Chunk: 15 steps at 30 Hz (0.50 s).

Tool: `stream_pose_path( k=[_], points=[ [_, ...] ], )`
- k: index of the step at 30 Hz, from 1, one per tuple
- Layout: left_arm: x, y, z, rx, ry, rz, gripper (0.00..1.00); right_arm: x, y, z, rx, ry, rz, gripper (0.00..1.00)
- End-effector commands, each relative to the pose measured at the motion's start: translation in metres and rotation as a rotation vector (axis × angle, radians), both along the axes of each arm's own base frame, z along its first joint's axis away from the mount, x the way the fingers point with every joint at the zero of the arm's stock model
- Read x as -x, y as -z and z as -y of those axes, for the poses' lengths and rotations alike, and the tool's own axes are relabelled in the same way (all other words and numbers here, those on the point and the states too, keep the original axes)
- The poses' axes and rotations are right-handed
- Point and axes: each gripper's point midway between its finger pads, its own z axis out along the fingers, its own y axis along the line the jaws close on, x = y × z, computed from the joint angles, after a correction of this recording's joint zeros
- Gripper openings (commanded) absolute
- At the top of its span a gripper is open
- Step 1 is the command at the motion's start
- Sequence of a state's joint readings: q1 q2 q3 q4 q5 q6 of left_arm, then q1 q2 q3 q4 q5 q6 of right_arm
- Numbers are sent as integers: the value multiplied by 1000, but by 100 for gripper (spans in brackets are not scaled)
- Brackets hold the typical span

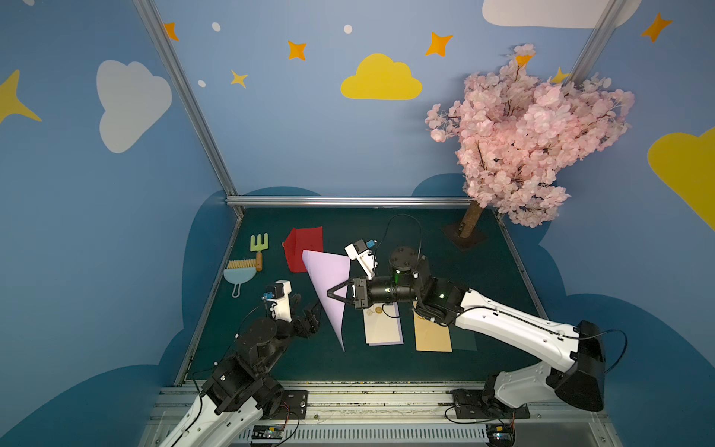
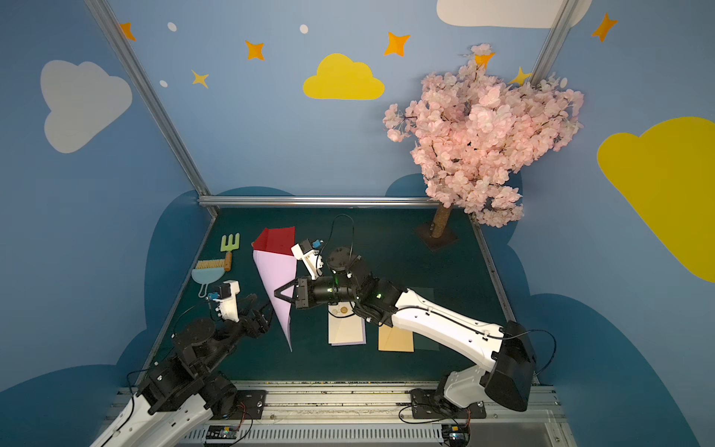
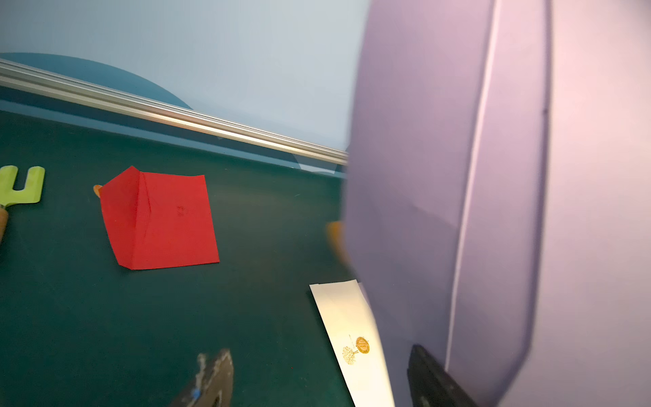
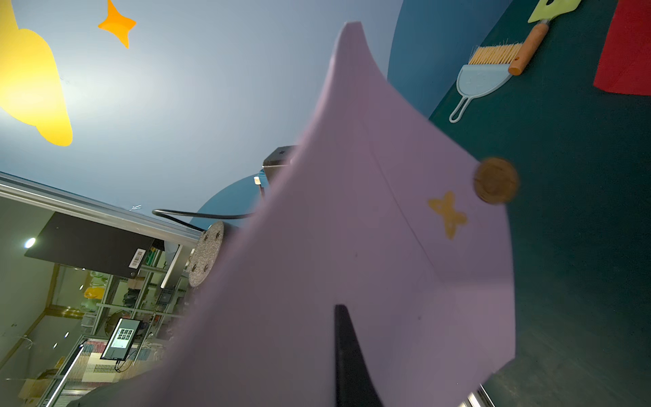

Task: Open the envelope
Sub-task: Open the envelope flap on the envelope.

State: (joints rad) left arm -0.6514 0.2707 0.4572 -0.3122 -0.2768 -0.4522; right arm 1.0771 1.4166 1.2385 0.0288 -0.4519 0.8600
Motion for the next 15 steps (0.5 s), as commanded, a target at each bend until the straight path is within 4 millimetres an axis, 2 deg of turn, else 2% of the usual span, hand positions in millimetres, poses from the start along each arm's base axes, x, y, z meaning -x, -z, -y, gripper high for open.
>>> stream_pose_path(
  k=[1,6,8,11,15],
  points=[
    [5,-13,-6,32,-6,43,79,-8,-3,10,-15,23,10,0],
    [13,-6,-18,37,-38,37,80,-27,-7,38,-3,76,20,0],
    [20,-13,-20,64,-24,69,81,-34,-10,47,-13,95,23,0],
    [26,-20,-13,81,32,95,83,-41,-17,59,-40,88,21,0],
    [38,-31,6,115,161,111,83,-38,-22,68,-49,12,17,0]
  ],
)
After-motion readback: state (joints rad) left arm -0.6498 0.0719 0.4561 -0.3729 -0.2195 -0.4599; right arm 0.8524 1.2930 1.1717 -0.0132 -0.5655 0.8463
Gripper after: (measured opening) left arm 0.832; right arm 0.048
